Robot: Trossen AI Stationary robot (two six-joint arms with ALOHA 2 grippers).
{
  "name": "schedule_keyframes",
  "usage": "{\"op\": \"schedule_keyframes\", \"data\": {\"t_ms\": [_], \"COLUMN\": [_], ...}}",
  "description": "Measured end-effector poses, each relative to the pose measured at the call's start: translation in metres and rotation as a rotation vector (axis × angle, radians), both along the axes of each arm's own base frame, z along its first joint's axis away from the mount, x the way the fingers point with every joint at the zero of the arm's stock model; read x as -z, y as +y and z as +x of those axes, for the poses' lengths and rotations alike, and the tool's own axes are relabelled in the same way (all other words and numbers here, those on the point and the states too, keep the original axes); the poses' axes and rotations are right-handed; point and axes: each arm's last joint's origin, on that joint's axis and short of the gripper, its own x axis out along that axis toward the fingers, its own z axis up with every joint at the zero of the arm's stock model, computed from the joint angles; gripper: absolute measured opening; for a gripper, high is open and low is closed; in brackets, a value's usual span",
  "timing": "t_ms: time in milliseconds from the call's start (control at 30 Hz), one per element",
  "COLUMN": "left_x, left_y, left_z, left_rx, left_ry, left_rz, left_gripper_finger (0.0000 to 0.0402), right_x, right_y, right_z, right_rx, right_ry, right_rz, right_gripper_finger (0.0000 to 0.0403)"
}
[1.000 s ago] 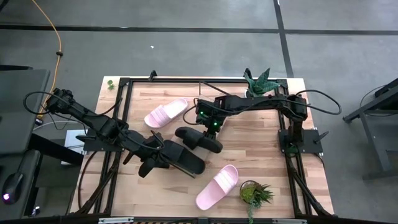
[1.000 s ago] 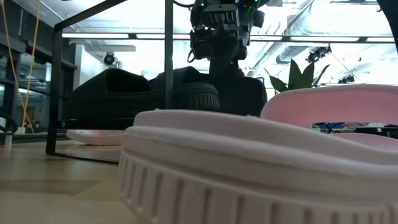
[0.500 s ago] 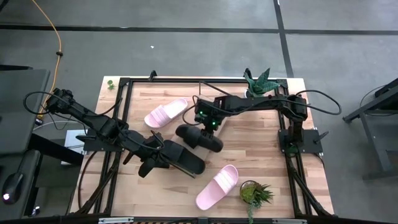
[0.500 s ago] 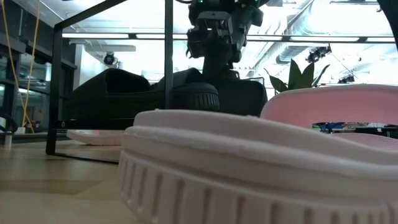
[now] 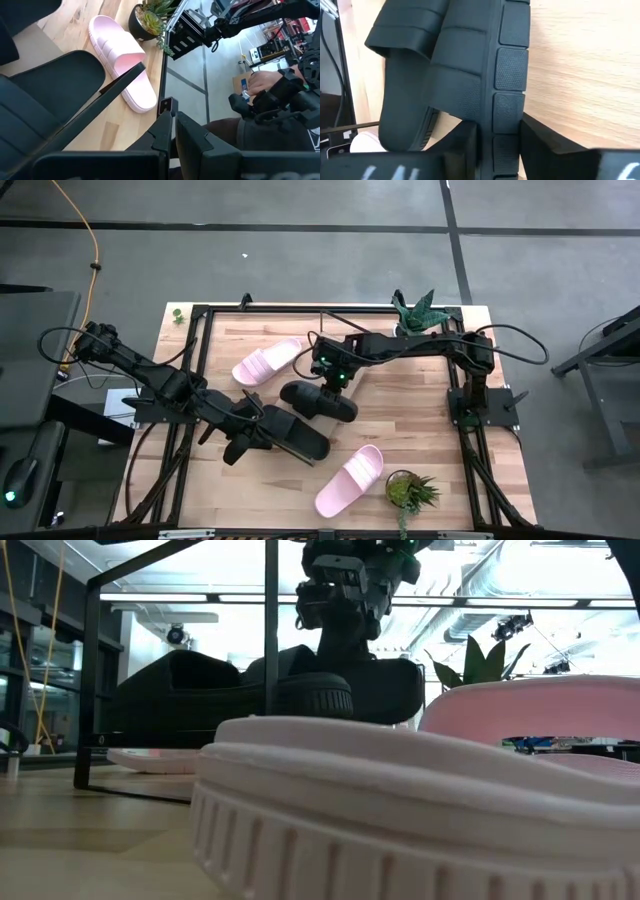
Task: Pick and place slides into the shelf
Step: Put the black slipper on the shelf
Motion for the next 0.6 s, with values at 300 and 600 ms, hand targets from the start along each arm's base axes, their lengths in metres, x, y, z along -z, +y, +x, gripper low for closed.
{"op": "schedule_keyframes", "data": {"t_ms": [300, 600], "left_x": [0.0003, 0.0003], "left_y": [0.0003, 0.0002], "left_z": [-0.0001, -0.0001], "left_rx": [-0.005, -0.005], "left_ry": [0.002, 0.002], "left_rz": [0.004, 0.004], "left_gripper_finger": [0.0014, 0.0014], "right_x": [-0.0022, -0.0061], "right_y": [-0.0011, -0.0019], "right_z": [0.0028, 0.0091], "right_rx": [-0.009, 0.061], "right_ry": [-0.039, -0.090], "right_rz": [0.062, 0.089], "right_gripper_finger": [0.0081, 0.0080]}}
